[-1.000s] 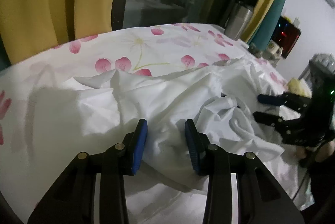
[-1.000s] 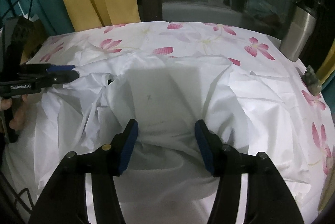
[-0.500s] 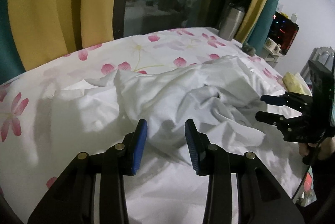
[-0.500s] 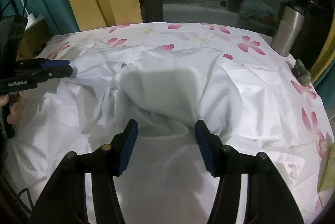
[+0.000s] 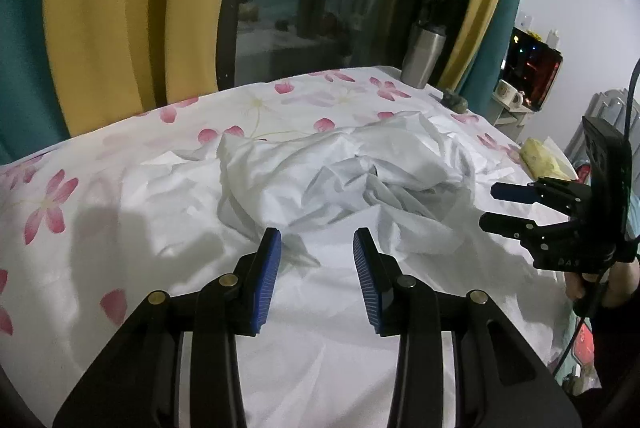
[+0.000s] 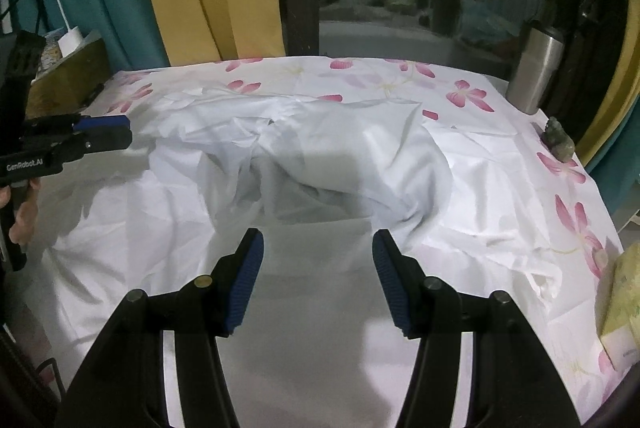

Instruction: Fold large clothes

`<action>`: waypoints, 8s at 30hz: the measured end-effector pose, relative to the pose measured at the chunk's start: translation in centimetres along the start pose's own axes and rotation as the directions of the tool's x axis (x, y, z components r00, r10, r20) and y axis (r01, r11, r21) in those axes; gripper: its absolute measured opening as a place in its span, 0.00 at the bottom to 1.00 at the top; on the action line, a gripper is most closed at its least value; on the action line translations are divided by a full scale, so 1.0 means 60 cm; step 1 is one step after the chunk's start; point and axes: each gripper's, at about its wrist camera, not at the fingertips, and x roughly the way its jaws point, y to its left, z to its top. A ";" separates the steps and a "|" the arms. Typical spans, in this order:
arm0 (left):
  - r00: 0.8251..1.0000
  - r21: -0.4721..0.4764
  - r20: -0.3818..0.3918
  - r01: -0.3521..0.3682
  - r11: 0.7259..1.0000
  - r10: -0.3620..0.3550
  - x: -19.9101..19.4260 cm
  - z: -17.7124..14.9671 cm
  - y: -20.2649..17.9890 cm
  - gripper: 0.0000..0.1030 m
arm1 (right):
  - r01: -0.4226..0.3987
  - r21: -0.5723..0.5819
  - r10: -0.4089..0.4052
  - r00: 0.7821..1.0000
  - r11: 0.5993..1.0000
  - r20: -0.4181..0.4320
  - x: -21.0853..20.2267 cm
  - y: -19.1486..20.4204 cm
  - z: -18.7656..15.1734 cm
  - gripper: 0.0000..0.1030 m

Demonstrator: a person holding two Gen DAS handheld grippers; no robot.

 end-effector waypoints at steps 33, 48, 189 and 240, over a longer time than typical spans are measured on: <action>0.970 -0.223 0.092 -0.199 0.954 0.224 -0.186 -0.182 0.065 0.48 | 0.135 0.149 -0.138 0.990 0.980 0.014 -0.132 -0.045 -0.144 0.55; 0.941 -0.260 0.001 -0.327 0.908 0.339 -0.210 -0.244 0.129 0.62 | 0.269 0.304 -0.267 0.962 0.914 -0.051 -0.165 -0.153 -0.217 0.55; 0.935 -0.245 0.113 -0.300 0.922 0.335 0.066 0.096 0.294 0.44 | 0.214 0.448 -0.251 0.968 0.868 0.025 0.108 -0.378 0.095 0.35; 0.999 0.223 -0.048 0.027 0.974 -0.017 0.113 0.040 0.020 0.03 | 0.046 -0.144 -0.038 0.997 0.989 0.060 0.089 -0.043 0.081 0.06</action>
